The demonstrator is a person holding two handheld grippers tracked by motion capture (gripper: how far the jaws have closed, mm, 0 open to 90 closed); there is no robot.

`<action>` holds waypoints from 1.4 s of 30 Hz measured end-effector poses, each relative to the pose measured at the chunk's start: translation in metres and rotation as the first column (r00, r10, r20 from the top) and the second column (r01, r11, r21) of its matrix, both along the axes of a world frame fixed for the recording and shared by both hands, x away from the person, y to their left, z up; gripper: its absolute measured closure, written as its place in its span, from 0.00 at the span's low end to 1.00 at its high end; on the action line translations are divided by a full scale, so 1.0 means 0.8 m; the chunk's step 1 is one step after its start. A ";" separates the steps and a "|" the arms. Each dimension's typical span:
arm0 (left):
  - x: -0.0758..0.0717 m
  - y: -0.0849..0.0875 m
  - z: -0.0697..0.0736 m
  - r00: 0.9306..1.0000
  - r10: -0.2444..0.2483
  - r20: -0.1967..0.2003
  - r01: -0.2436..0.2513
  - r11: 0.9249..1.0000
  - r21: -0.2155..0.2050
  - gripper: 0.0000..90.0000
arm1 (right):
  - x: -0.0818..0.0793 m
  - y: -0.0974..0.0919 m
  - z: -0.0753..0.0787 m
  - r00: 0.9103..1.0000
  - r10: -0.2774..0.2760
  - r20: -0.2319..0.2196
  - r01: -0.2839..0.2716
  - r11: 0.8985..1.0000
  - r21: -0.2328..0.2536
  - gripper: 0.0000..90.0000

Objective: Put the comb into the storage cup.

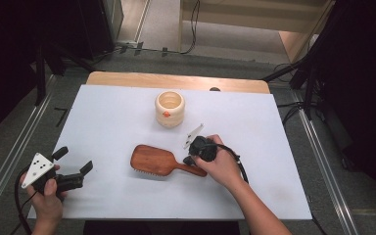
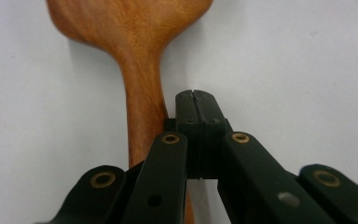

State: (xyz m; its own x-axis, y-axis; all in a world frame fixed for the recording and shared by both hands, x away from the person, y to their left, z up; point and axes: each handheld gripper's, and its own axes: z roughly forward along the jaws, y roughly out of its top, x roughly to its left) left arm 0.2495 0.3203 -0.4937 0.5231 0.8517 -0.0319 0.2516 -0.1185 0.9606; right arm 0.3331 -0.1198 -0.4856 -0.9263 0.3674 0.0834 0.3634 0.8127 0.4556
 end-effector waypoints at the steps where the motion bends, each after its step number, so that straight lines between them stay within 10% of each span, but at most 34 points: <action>1: 0.000 0.000 0.000 1.000 0.000 -0.001 0.000 1.000 0.001 0.00 | -0.002 0.000 0.001 1.000 0.001 0.001 -0.001 1.000 -0.010 0.98; 4: 0.000 0.000 0.000 1.000 0.000 0.000 0.000 1.000 0.002 0.00 | -0.006 -0.003 0.006 1.000 -0.018 0.021 0.019 1.000 -0.005 0.92; 7: 0.000 0.000 0.000 1.000 0.001 0.000 -0.001 1.000 0.000 0.00 | -0.010 -0.011 0.020 0.999 -0.003 0.035 0.003 1.000 0.020 0.55; 15: 0.000 0.000 0.000 1.000 0.001 0.000 -0.001 1.000 0.001 0.00 | -0.023 -0.013 0.030 0.999 0.016 0.045 -0.019 0.998 0.062 0.08; 19: 0.000 0.000 0.000 1.000 0.003 -0.001 -0.003 1.000 0.004 0.00 | -0.027 -0.006 0.024 0.999 0.019 0.050 -0.023 0.998 0.064 0.00; 25: 0.000 0.000 0.000 1.000 0.003 -0.002 -0.003 1.000 0.001 0.00 | -0.025 0.004 0.014 1.000 0.005 -0.003 -0.005 0.998 0.057 0.01; 42: 0.000 0.000 0.000 1.000 0.001 -0.004 -0.001 1.000 0.004 0.00 | -0.019 0.033 -0.003 1.000 0.018 0.002 -0.018 1.000 -0.019 0.62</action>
